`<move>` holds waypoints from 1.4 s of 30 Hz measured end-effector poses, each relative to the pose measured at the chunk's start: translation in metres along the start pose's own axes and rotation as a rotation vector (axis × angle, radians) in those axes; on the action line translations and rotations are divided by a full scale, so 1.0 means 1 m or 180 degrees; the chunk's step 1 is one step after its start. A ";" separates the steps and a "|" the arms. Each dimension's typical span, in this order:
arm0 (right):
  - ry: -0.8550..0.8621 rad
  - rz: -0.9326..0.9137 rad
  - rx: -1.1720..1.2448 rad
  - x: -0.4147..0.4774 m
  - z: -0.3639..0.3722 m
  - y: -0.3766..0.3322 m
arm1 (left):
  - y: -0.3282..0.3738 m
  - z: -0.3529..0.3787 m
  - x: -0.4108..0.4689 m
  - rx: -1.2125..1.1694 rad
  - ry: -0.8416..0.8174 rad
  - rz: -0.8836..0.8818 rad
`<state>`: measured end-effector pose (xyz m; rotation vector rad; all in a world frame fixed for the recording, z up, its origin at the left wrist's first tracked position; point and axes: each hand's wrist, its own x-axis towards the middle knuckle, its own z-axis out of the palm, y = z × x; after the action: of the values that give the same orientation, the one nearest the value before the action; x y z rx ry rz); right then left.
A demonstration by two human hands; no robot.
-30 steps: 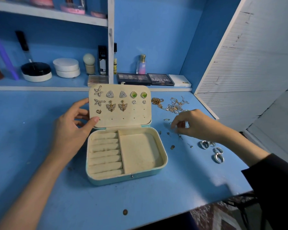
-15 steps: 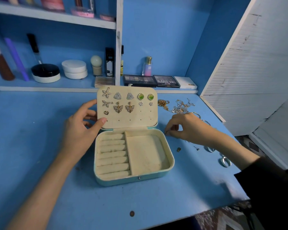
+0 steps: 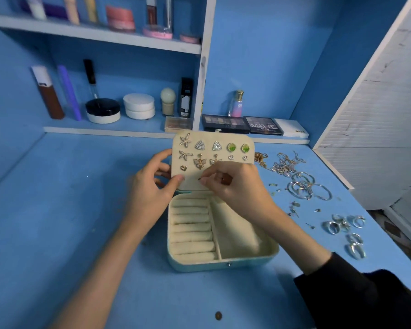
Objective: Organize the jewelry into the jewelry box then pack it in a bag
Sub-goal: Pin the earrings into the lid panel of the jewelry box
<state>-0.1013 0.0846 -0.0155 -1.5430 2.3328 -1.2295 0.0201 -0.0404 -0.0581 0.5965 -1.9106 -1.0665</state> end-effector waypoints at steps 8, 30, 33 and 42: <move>0.0057 0.0196 -0.0292 0.003 0.016 -0.011 | 0.001 0.000 -0.001 0.0066 0.0002 0.0039; -0.0046 0.0980 0.1677 0.008 0.018 -0.019 | 0.003 -0.001 -0.004 0.0224 0.0007 0.0356; -0.0038 0.0833 0.1468 0.008 0.019 -0.014 | 0.003 -0.001 -0.004 0.0257 -0.0005 0.0360; 0.0313 0.0246 -0.0038 0.005 0.022 -0.012 | 0.001 0.000 -0.004 0.0457 -0.0009 0.0395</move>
<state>-0.0843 0.0661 -0.0213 -1.4118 2.4393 -1.3040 0.0219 -0.0371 -0.0586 0.5482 -2.0110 -0.8574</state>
